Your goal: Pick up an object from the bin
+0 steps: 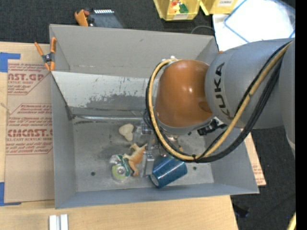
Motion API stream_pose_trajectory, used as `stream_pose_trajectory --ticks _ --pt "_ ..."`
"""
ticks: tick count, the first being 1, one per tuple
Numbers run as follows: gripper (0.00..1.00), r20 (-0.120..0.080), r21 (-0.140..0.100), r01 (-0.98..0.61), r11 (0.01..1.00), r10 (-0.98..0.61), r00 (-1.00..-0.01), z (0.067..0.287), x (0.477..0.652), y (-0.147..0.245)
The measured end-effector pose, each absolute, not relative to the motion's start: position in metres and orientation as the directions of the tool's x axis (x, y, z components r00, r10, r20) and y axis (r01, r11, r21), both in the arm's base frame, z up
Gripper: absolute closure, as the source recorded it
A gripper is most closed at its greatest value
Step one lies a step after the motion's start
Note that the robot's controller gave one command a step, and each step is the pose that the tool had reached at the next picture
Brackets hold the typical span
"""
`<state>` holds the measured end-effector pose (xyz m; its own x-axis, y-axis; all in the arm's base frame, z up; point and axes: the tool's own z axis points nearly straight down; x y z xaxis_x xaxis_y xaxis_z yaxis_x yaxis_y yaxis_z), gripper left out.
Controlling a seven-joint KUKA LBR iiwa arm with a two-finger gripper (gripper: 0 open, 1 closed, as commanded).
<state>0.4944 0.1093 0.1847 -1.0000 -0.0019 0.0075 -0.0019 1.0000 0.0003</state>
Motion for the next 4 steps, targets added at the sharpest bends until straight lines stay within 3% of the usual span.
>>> stream_pose_trajectory --ticks 1,2,3,4 --pt "0.0 0.0 0.001 -0.001 1.0 -0.001 -1.0 0.189 0.496 0.109" --pt "0.0 -0.004 0.001 -0.149 0.989 -0.149 -0.989 0.111 0.525 0.086" --pt "0.0 -0.006 0.002 -0.174 0.985 -0.174 -0.985 0.067 0.53 0.084" --pt "0.0 -0.003 0.0 -0.421 0.907 -0.421 -0.907 0.097 0.525 0.091"
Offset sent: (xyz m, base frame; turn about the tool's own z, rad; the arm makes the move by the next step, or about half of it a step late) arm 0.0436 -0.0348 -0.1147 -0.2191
